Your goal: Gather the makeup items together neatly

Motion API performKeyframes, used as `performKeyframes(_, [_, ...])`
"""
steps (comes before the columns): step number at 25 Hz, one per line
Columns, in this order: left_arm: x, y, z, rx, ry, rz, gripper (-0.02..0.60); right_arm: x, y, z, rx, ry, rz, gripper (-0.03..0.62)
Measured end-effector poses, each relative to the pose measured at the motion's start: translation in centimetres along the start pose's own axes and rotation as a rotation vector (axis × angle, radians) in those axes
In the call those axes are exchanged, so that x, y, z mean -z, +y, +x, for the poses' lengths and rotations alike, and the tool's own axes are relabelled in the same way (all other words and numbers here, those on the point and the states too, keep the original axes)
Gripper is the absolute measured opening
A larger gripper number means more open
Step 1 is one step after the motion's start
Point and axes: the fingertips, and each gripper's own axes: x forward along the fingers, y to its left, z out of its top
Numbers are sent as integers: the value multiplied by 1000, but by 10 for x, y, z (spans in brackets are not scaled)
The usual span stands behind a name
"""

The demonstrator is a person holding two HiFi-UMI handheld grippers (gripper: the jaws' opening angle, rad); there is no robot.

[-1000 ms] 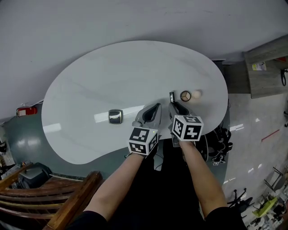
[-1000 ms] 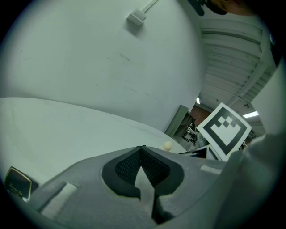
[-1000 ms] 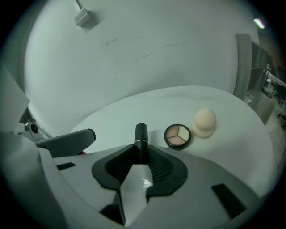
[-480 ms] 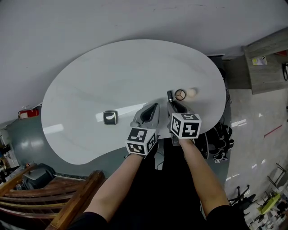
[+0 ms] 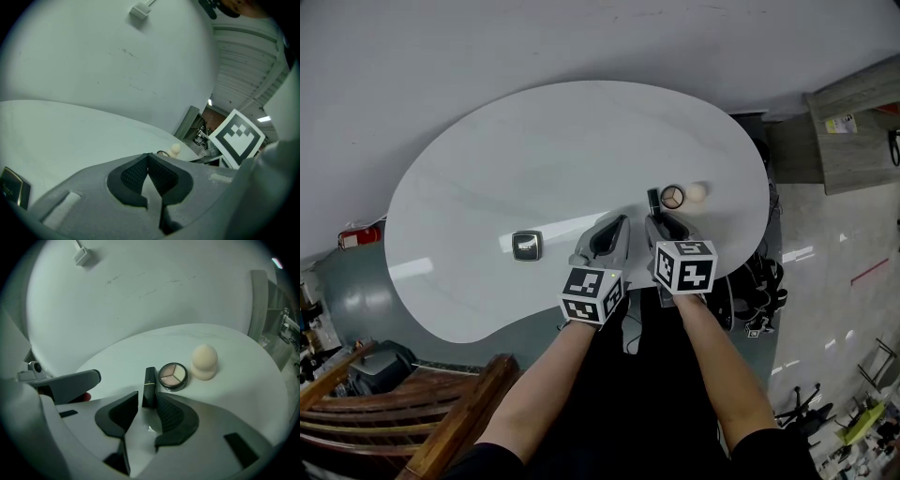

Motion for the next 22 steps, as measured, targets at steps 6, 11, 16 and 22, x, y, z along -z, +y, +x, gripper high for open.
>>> performKeyframes(6, [0, 0, 0, 1, 0, 2, 9, 6, -4, 1, 39, 28, -12, 103])
performKeyframes(11, [1, 1, -3, -1, -1, 3, 9, 1, -4, 3, 31, 24, -20, 103])
performKeyframes(16, [1, 2, -7, -1, -4, 2, 9, 0, 0, -5, 28, 20, -33, 110])
performKeyframes(22, [2, 3, -18, -2, -15, -1, 9, 0, 8, -21, 44, -10, -47, 112])
